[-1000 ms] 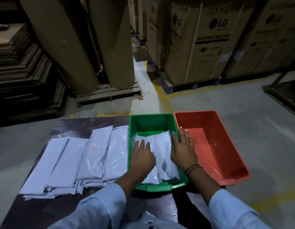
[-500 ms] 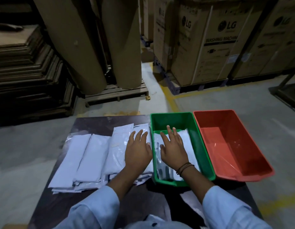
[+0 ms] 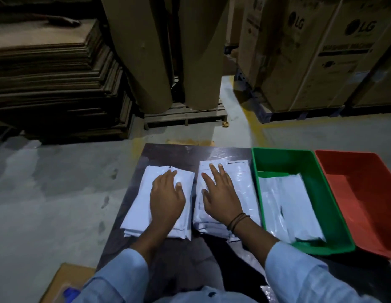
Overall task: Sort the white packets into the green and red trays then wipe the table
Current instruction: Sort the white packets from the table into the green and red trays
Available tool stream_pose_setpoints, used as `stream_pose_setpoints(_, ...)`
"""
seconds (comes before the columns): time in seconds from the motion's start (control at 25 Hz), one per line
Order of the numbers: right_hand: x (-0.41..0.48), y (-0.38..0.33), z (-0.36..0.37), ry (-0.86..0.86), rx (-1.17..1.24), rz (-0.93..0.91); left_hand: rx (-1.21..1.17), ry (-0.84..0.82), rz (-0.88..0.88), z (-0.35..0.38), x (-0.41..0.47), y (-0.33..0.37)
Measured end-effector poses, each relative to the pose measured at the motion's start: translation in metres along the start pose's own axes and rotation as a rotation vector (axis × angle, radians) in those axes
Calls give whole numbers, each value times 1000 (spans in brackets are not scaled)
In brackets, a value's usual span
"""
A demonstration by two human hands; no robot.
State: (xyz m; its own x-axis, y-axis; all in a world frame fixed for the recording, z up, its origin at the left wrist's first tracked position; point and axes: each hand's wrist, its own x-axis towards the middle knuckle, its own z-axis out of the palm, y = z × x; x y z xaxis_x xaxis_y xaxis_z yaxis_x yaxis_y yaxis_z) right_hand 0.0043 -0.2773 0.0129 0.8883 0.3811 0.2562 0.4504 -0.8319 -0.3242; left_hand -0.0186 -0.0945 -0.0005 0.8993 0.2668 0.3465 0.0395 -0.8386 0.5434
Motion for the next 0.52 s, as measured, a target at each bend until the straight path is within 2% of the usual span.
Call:
stream_pose_setpoints(0.12, 12, -31, 23, -20, 46, -34, 5, -35, -132, -6, 5, -54)
stream_pose_setpoints(0.24, 21, -59, 48, -69, 52, -42, 88, -134, -120, -4, 7, -91)
stream_pose_setpoints(0.36, 33, -79, 72, -232, 6, 65, 141, -246, -93, -1, 10, -107)
stream_pose_setpoints(0.52, 49, -91, 91, -412, 30, 269, 94, -375, -115, 5, 10, -120)
